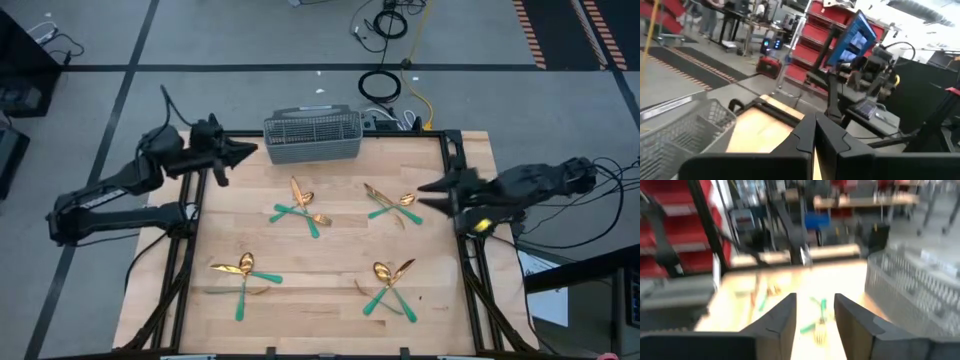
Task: Sort silverware
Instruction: Put the green fork into the gray bin
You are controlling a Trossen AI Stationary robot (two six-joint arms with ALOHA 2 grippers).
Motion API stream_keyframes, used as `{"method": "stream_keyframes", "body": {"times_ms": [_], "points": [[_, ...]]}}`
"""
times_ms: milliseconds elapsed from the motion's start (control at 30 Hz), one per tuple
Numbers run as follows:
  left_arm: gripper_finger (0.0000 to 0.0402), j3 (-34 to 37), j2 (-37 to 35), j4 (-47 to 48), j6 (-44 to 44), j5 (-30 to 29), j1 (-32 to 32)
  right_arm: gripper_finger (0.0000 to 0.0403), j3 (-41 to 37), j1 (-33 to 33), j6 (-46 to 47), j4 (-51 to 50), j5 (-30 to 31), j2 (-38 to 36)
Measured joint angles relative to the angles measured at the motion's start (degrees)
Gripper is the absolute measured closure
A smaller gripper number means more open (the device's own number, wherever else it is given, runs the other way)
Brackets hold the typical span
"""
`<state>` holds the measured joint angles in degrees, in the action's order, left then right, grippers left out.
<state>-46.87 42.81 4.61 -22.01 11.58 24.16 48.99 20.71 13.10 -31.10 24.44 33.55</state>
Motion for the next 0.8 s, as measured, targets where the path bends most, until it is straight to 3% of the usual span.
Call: {"method": "stream_keyframes", "body": {"times_ms": [100,400,633,800], "points": [[0.0391,-0.2,1.2,5.5,-0.1,-0.1,0.0,0.0242,0.0,-0.1,3.4,-2.5,1.0,6.6],[0.0391,-0.1,1.3,34.9,-0.1,-7.7,0.0,0.0200,0.0,-3.8,21.1,-9.8,-2.0,28.5],[0.0391,-0.1,1.3,38.8,0.1,-9.8,0.0,0.0190,0.0,-12.2,29.3,-15.5,-1.4,40.5],[0.0391,-0.1,1.3,39.7,2.1,-10.0,0.0,0.0190,-0.1,-19.3,24.8,-16.4,-9.7,43.7]]}}
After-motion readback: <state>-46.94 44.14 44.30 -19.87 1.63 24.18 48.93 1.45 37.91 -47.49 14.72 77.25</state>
